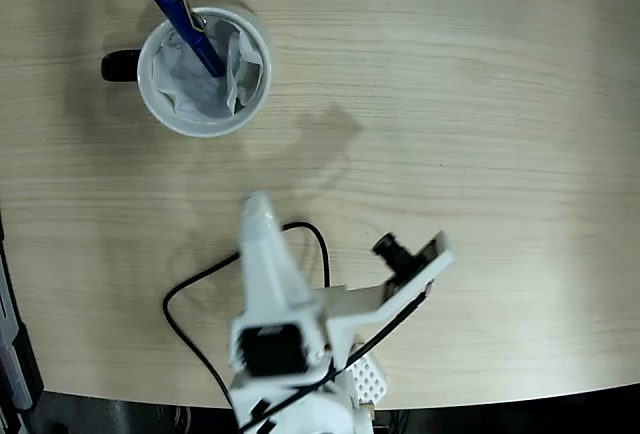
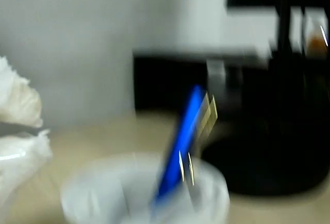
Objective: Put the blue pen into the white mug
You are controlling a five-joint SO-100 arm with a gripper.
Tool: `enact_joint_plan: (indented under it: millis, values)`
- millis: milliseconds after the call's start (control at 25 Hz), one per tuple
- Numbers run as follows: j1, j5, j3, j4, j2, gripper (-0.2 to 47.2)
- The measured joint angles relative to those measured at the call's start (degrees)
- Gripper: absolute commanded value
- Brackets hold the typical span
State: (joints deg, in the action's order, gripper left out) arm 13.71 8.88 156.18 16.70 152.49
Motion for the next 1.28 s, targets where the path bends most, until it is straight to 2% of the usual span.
enact_joint_plan:
  millis: [80, 360, 520, 720, 960, 1280]
  values:
    - [-1.1, 0.4, 2.9, 6.9, 4.4, 0.0]
    - [-10.4, 0.4, 11.2, 24.3, 19.2, 0.0]
    - [-13.3, -3.0, 12.9, 36.6, 25.3, 0.0]
    - [-13.7, -7.1, 13.1, 47.5, 32.1, 0.0]
    - [-14.6, -7.5, 13.9, 52.1, 36.6, 0.0]
    - [-14.6, -7.5, 13.9, 52.2, 36.6, 0.0]
